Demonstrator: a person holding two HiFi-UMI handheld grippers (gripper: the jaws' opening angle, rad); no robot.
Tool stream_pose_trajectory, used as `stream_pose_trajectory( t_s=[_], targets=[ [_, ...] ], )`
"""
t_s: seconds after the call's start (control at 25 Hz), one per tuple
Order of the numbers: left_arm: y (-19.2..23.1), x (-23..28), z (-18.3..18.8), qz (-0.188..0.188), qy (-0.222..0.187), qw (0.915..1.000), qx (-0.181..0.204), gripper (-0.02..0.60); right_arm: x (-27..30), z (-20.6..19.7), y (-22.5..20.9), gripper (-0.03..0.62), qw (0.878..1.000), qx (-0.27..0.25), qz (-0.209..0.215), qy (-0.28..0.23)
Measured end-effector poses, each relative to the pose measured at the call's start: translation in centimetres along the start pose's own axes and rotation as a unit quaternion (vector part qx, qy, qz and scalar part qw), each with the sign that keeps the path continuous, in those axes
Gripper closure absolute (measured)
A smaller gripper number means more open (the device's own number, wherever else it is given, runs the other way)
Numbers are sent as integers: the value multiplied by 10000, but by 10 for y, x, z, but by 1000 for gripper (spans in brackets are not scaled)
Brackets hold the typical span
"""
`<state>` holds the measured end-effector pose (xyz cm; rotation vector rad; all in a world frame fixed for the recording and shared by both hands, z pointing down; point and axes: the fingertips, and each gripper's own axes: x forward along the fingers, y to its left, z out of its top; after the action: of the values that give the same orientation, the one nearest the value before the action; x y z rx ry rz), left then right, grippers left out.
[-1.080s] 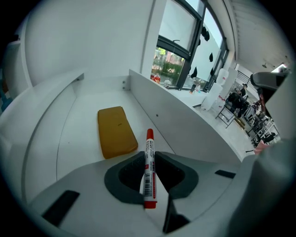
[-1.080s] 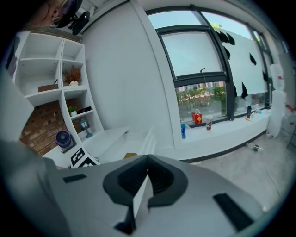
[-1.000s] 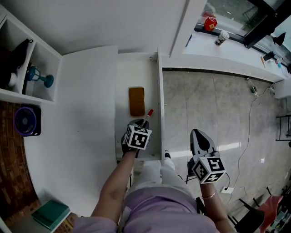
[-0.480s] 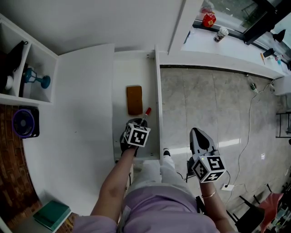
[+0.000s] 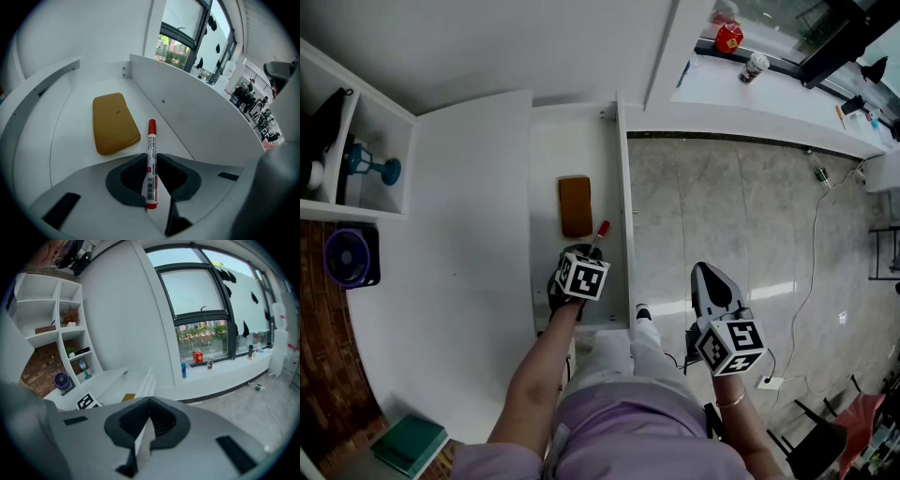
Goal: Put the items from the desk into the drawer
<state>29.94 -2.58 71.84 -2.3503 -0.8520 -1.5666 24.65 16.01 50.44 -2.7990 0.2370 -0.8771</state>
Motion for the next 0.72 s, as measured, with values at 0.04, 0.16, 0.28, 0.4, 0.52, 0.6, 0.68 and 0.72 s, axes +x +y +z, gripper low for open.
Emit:
stream_pose_trajectory(
  t_s=[0.04,0.16,0.28,0.4,0.52,0.6,0.68,0.72],
  targets=[
    [0,0,0,3,7,10000,1,512,0,0,0,591,10000,5,-7,-1],
    [0,2,-2,18,42,10000,15,512,-1,-2,-1,591,10000,19,-25,15],
    [1,3,-3,36,59,10000,15,511,-1,-3,-1,591,10000,19,-31,24],
    [1,3,-2,41,61,10000,-9,509,-1,-2,-1,591,10000,18,-32,21],
    [1,2,-2,49,55,10000,-35,508,-3,-2,0,591,10000,15,-36,5],
    [1,2,-2,59,32,10000,-51,503,-3,-1,0,591,10000,4,-35,-13],
    [1,0,0,59,-19,9999,-86,492,-5,0,0,591,10000,1,-27,-28],
    [1,-2,1,52,-57,9999,-113,491,-5,0,-1,591,10000,2,-25,-33]
  ],
)
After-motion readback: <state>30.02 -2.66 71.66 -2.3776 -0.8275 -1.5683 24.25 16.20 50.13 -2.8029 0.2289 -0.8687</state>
